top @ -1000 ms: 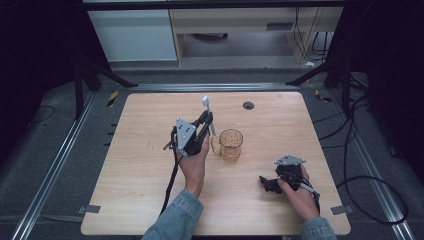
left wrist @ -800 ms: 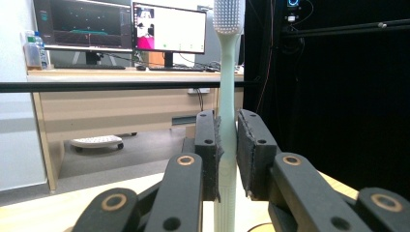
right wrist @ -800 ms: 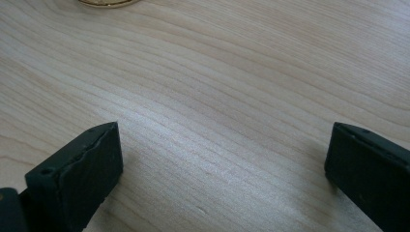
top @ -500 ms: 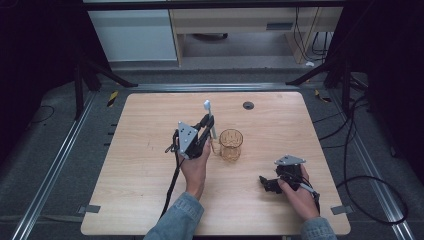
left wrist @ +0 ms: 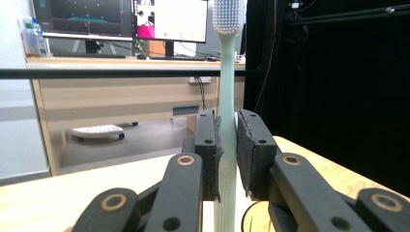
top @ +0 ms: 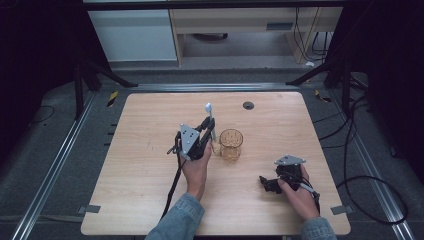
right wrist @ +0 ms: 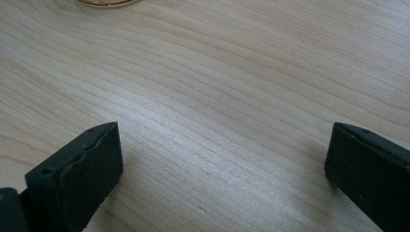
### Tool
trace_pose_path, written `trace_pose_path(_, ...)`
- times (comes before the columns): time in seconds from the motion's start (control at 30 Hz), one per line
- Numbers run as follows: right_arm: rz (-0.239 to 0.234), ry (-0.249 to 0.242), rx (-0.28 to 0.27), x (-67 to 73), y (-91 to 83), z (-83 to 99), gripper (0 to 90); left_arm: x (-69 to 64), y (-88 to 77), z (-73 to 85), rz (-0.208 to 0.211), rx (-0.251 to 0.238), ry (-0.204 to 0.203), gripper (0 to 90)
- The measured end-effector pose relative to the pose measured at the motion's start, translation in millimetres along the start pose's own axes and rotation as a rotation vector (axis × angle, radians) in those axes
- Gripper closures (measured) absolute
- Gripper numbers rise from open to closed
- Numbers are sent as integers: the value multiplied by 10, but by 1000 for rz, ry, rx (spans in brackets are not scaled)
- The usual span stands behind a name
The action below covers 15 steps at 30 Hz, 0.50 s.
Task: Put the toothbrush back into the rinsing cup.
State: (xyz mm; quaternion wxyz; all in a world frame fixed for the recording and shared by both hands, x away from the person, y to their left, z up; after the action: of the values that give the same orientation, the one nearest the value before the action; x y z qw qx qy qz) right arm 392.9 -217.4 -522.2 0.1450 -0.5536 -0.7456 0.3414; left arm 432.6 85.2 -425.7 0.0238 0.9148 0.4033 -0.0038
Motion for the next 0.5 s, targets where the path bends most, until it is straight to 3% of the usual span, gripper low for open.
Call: trace_pose_path(0.5, 1, -1, 0, 0, 0, 0, 4, -23, 57, 171, 5, 32, -11, 788)
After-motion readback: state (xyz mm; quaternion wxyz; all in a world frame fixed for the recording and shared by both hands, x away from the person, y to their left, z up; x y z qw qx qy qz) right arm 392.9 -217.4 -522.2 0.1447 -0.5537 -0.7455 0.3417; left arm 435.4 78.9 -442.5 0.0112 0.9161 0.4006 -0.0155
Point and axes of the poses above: each handheld gripper's, and its own axes: y roughly forward along the jaws, z roughly out of its underside, x roughly to its left, the point moved 1 cm from there along y, roughly forward along the jaws, and after that the axes turned 13 degrees about z, right-handed, at the moved point
